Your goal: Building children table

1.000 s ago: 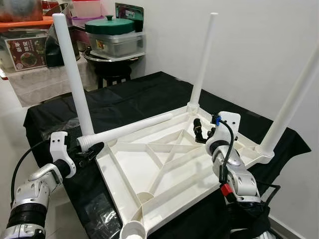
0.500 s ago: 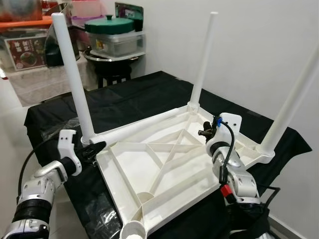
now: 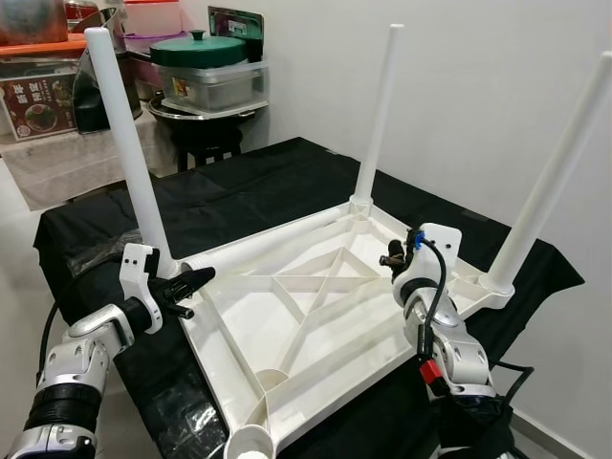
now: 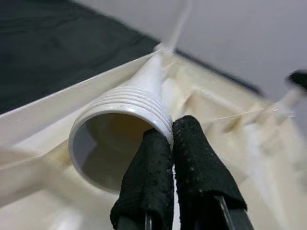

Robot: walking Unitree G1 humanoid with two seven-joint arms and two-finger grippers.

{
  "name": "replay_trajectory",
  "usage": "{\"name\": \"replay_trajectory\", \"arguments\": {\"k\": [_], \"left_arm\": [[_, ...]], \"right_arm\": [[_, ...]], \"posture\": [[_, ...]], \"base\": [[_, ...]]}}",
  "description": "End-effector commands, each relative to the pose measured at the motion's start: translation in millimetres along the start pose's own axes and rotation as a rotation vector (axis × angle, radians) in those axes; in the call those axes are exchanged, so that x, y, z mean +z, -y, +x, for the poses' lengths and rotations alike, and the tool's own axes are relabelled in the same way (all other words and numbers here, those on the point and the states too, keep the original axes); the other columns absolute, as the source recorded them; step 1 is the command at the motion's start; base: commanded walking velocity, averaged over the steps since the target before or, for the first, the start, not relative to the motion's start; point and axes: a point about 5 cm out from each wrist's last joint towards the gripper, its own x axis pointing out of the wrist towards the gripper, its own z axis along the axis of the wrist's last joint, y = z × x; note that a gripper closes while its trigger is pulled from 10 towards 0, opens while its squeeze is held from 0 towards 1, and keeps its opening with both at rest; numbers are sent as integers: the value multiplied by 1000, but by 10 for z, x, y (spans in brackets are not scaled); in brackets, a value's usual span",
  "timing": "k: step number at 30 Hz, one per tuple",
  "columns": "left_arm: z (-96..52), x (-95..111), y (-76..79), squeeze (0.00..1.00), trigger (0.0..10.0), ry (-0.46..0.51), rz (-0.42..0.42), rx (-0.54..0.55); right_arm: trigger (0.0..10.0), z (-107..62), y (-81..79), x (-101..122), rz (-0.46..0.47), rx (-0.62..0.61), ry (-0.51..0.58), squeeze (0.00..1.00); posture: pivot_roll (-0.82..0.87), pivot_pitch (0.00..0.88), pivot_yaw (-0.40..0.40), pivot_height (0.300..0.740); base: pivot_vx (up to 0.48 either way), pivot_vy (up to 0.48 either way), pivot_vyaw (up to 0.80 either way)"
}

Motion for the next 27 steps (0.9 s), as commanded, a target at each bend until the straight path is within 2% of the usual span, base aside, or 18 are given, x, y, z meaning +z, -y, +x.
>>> {"name": "replay_trajectory", "arguments": {"k": [1,2,4,5,6,7,9,10,11,13,15,16,17,18,20,22,24,27], "left_arm": [[-6,96,35,0,10000,47,-9,-18],[-7,160,64,0,10000,85,-23,-30],[-7,160,64,0,10000,85,-23,-30],[-14,222,91,0,10000,123,-34,-37],[-14,222,91,0,10000,123,-34,-37],[-26,281,130,0,10000,160,-42,-46],[-26,281,130,0,10000,160,-42,-46],[-41,330,168,0,10000,192,-49,-57],[-41,330,168,0,10000,192,-49,-57],[-85,395,265,0,10000,239,-75,-93],[-85,395,265,0,10000,239,-75,-93],[-102,400,306,0,10000,247,-92,-114],[-102,400,306,0,10000,247,-92,-114],[-117,371,363,0,10000,240,-111,-149],[-153,300,479,0,10000,214,-140,-221],[-153,300,479,0,10000,214,-140,-221],[-186,286,575,0,10000,219,-166,-272],[-191,298,626,0,10000,234,-190,-298]], "right_arm": [[10000,-11,-9,21,66,21,11,0],[10000,-9,-45,38,161,50,7,0],[10000,-9,-45,38,161,50,7,0],[10000,-1,-89,60,255,87,-2,0],[10000,-1,-89,60,255,87,-2,0],[10000,8,-153,97,360,145,-13,0],[10000,8,-153,97,360,145,-13,0],[10000,12,-210,130,456,196,-24,0],[10000,12,-210,130,456,196,-24,0],[10000,6,-376,179,706,329,-76,0],[10000,6,-376,179,706,329,-76,0],[10000,0,-441,204,817,379,-96,0],[10000,0,-441,204,817,379,-96,0],[10000,-9,-516,243,942,447,-112,0],[10000,-37,-624,320,1084,561,-122,0],[10000,-37,-624,320,1084,561,-122,0],[10000,-60,-684,361,1155,631,-125,0],[10000,-74,-717,355,1172,657,-132,0]], "posture": [[23,0,-46,740],[23,0,-46,740],[23,0,-46,740],[26,0,-49,740],[26,0,-49,740],[31,0,-55,740],[31,0,-55,740],[33,0,-56,740],[33,0,-56,740],[41,0,-61,740],[41,0,-61,740],[44,0,-62,740],[44,0,-62,740],[44,0,-62,740],[48,0,-63,740],[48,0,-63,740],[51,0,-68,740],[51,0,-68,740]], "base": [[0,0,0],[0,0,0],[0,0,0],[0,0,0],[0,0,0],[0,0,0],[0,0,0],[0,0,0],[0,0,0],[0,0,0],[0,0,0],[0,0,0],[0,0,0],[0,0,0],[0,0,0],[0,0,0],[0,0,0],[0,0,0]]}}
